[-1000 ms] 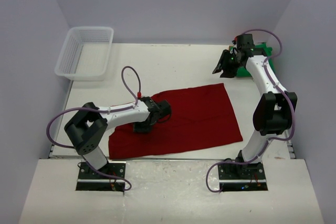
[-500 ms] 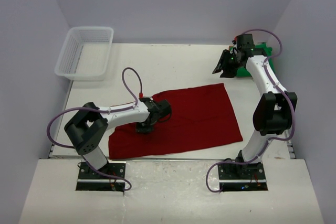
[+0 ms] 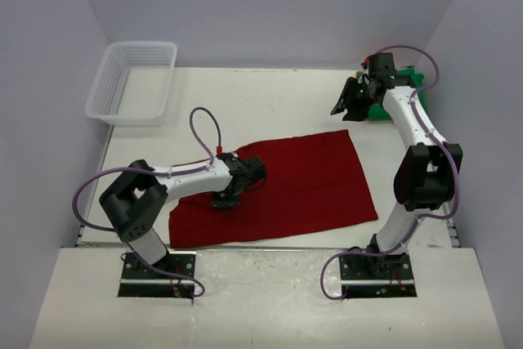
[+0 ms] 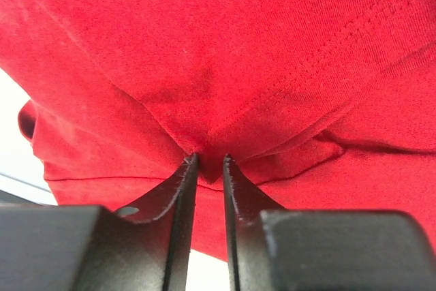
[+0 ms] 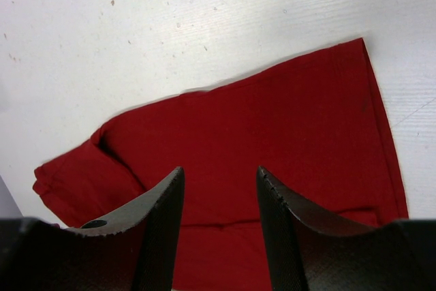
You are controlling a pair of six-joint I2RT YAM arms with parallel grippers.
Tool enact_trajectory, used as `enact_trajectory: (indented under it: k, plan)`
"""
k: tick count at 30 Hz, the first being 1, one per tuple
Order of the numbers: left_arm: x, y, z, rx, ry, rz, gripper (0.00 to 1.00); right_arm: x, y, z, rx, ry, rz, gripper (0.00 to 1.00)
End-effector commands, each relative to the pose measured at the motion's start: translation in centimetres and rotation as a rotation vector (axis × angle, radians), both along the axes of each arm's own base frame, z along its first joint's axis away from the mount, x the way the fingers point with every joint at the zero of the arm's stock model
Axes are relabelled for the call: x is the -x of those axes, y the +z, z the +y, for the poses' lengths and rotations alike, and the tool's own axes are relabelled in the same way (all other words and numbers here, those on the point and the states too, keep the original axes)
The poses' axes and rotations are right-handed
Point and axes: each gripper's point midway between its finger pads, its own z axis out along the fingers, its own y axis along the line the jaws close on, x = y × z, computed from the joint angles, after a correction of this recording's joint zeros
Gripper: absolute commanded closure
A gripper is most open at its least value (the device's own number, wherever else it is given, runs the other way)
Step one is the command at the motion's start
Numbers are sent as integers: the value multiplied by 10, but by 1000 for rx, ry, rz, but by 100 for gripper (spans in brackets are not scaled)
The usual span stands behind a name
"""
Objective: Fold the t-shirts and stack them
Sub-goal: Grap the side of the flattened tshirt furthest away from the robot with both arms
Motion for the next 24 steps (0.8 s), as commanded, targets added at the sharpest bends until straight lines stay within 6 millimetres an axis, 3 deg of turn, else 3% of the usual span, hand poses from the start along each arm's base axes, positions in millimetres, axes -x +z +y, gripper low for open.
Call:
enact_trajectory:
  k: [1,6,13,20,24]
  plan:
    - [-2,-1,-4,30,1,-6,78,1,24,5,-18,37,-74,52]
    - [3,-6,-6,56,0,13,99,0,26,4,-14,35,-76,52]
    - [-5,7,-5,46,9,-33,100,-2,20,-1,9,19,-58,52]
    - [-56,74,-10,65,-3,-227,100,-8,3,-22,104,-60,-14,51]
    - [-88,93,0,133,23,-288,100,-8,-10,-29,125,-81,37,52]
